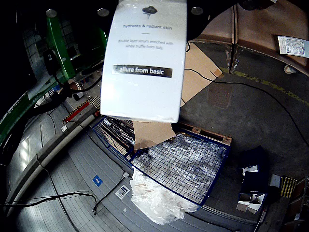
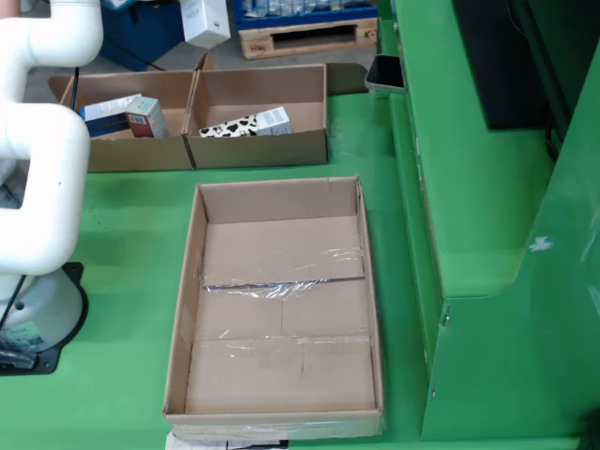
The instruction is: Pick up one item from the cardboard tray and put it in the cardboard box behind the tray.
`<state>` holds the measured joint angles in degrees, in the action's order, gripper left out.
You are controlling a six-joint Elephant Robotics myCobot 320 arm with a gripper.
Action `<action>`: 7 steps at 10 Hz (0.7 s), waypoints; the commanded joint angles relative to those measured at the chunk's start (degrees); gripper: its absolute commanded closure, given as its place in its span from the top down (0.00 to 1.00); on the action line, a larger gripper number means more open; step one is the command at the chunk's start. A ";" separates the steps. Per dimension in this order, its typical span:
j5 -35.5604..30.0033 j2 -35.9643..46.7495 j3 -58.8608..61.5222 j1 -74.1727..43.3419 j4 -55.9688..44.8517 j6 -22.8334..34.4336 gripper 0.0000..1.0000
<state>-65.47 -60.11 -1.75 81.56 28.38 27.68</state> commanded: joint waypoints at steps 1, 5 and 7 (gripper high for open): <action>0.67 2.35 1.75 0.30 0.84 0.32 0.00; 0.67 2.35 1.75 0.30 0.84 0.32 0.00; 4.27 2.19 1.75 1.36 1.12 1.75 0.00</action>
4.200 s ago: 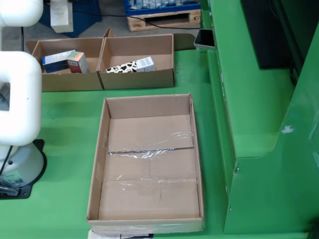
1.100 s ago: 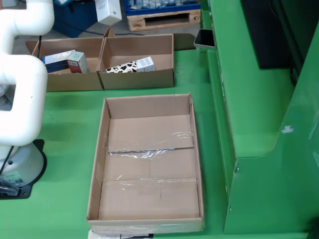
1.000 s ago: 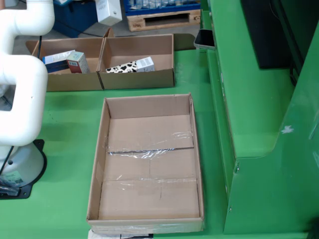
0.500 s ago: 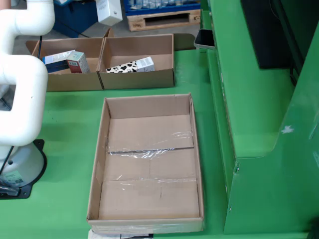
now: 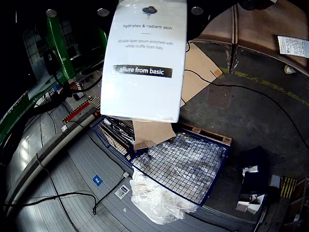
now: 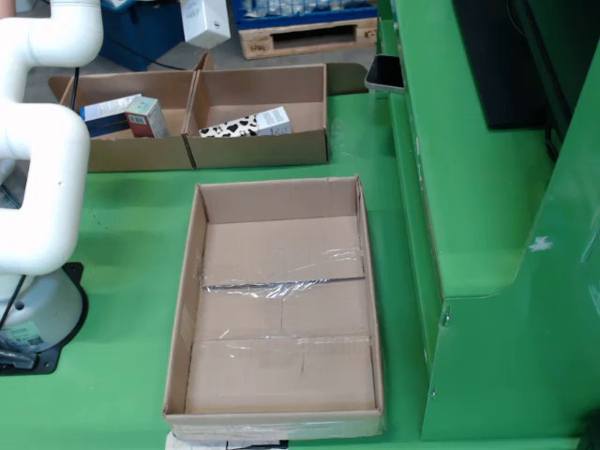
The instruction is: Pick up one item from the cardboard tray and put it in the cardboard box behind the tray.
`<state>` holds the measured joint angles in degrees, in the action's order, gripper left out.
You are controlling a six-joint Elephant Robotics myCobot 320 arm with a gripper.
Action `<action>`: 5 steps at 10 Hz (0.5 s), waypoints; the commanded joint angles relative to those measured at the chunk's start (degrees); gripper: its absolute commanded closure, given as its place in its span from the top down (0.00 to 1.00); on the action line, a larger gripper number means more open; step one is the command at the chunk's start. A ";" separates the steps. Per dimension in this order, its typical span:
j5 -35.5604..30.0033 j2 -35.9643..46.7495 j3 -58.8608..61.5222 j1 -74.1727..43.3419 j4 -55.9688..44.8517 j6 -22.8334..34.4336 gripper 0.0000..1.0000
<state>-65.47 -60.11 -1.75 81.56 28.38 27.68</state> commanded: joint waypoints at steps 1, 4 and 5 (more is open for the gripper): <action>8.41 1.86 1.75 2.31 1.13 3.37 0.00; 10.70 -0.46 1.75 3.92 0.98 7.29 0.00; 10.73 -1.04 1.75 4.56 0.97 8.16 0.00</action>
<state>-55.54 -62.31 -1.75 85.07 28.56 34.45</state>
